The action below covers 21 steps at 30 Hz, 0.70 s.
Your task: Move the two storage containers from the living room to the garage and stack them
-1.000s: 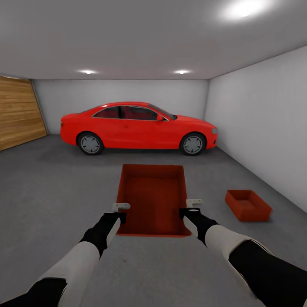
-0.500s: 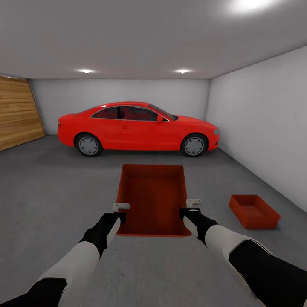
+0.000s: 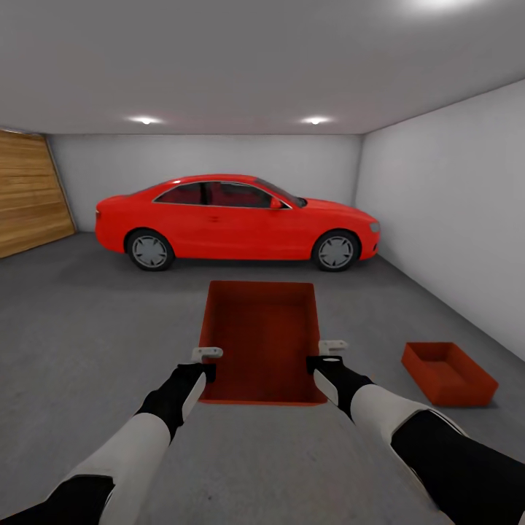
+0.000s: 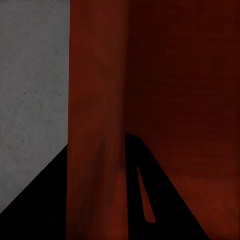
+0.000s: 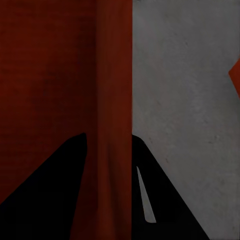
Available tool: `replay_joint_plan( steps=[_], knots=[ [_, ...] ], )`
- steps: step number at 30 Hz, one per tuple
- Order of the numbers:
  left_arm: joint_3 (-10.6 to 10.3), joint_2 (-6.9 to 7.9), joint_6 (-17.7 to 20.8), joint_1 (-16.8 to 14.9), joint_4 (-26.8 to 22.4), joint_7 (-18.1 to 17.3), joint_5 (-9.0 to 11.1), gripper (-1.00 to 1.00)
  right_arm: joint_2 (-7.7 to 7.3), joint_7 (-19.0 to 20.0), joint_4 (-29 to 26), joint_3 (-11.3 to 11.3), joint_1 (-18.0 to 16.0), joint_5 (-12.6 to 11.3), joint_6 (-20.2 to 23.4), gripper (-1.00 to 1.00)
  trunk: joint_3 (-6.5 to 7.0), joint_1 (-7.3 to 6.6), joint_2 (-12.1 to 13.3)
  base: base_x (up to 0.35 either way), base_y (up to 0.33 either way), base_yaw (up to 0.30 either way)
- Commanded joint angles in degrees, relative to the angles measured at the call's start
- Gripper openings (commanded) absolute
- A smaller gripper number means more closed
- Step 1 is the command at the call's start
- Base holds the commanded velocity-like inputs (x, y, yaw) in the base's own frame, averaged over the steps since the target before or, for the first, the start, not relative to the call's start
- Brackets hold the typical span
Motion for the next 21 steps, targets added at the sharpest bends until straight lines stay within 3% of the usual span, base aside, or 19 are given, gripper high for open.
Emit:
replay_joint_plan(
  steps=[1, 21],
  knots=[
    [0.2, 0.02, 0.24, -0.01, 0.07, 0.24, 0.97, -1.0, -0.06, -0.41, -0.19, 2.28, -0.02, 1.49, -0.09, -1.0, -0.02, 0.05, -0.04, 0.322, 0.075, 0.0],
    [0.2, 0.02, 0.17, -0.01, 0.07, 0.28, 0.97, -1.0, -0.06, -0.41, -0.19, 2.28, 0.01, 1.49, -0.09, -1.0, -0.02, 0.05, -0.04, 0.322, 0.075, 0.0]
  ],
)
